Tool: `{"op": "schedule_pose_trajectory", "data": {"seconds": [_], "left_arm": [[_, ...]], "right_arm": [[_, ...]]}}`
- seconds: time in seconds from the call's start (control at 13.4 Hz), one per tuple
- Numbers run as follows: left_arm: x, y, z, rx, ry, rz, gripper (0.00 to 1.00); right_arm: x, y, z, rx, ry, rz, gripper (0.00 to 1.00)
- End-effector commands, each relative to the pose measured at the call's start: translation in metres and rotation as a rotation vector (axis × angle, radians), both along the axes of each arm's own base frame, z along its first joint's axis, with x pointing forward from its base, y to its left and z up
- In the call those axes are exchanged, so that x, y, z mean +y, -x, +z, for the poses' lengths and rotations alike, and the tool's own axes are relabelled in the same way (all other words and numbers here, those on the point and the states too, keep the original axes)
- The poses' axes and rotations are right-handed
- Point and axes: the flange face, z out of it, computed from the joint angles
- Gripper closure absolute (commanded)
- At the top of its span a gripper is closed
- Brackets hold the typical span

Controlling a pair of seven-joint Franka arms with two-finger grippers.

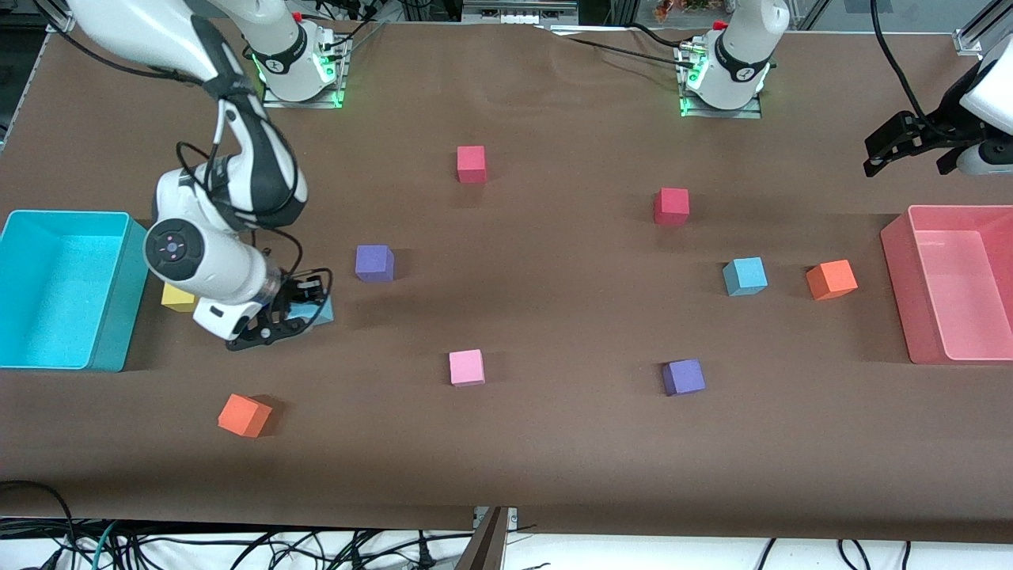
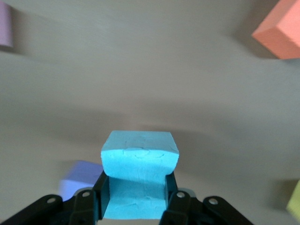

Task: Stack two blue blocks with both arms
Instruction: 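Lift the light blue cube with the right gripper toward the table middle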

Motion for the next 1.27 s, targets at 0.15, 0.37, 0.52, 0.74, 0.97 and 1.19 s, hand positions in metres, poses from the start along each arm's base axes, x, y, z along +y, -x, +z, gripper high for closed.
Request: {"op": "schedule_pose_trajectory", "data": {"seconds": [0.15, 0.37, 0.52, 0.74, 0.97, 1.19], "left_arm": [[-0.001, 0.005, 0.024, -0.064, 0.007, -0.017, 0.00], [0.000, 0.004, 0.020, -0.058, 0.004, -0.017, 0.01], [0.001, 0.002, 0.012, -0.041, -0.009, -0.021, 0.01], [0.001, 0.001, 0.006, -0.037, -0.006, -0.023, 0.00], [0.000, -0.008, -0.007, -0.041, -0.001, -0.025, 0.00], [-0.001, -0.012, -0.022, -0.015, 0.000, -0.022, 0.00]], "right_arm": [[0.119, 0.036, -0.013, 0.019, 0.034, -0.103, 0.76], [0.203, 0.051, -0.042, -0.002, 0.035, -0.237, 0.76], [0.246, 0.060, -0.064, -0.005, 0.041, -0.269, 0.76], [0.280, 0.077, -0.091, -0.014, 0.031, -0.300, 0.76], [0.291, 0.084, -0.100, -0.030, 0.024, -0.299, 0.00], [0.301, 0.092, -0.082, -0.037, 0.009, -0.266, 0.00]]}}
